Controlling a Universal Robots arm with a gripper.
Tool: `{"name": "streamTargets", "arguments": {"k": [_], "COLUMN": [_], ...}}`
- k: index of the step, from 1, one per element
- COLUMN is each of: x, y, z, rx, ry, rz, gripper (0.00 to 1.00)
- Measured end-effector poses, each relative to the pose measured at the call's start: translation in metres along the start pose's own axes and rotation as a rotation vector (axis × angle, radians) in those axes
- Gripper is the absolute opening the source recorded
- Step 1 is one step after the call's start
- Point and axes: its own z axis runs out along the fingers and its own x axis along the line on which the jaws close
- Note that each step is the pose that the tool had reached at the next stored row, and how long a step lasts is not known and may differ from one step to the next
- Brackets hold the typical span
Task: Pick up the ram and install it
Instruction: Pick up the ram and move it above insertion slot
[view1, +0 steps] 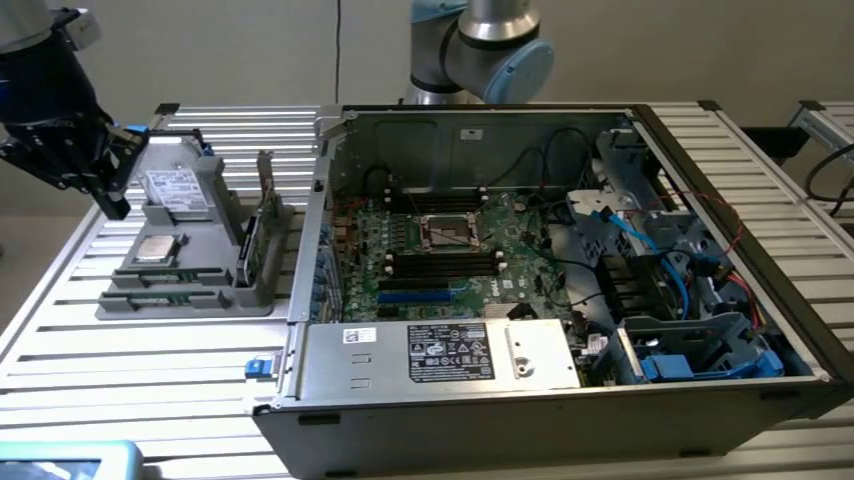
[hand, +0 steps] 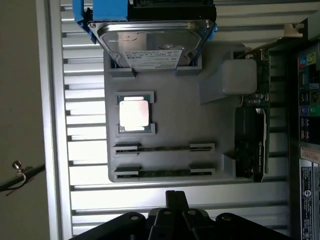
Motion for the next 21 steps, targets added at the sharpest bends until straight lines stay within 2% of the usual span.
{"name": "streamTargets", "arguments": {"k": [21], "x": [0.0001], "y": [0.0001], "z": [0.0021], "rx": [-0.0095], "ry": [-0.01], "rz": [-0.382], "gripper": [0.11]}}
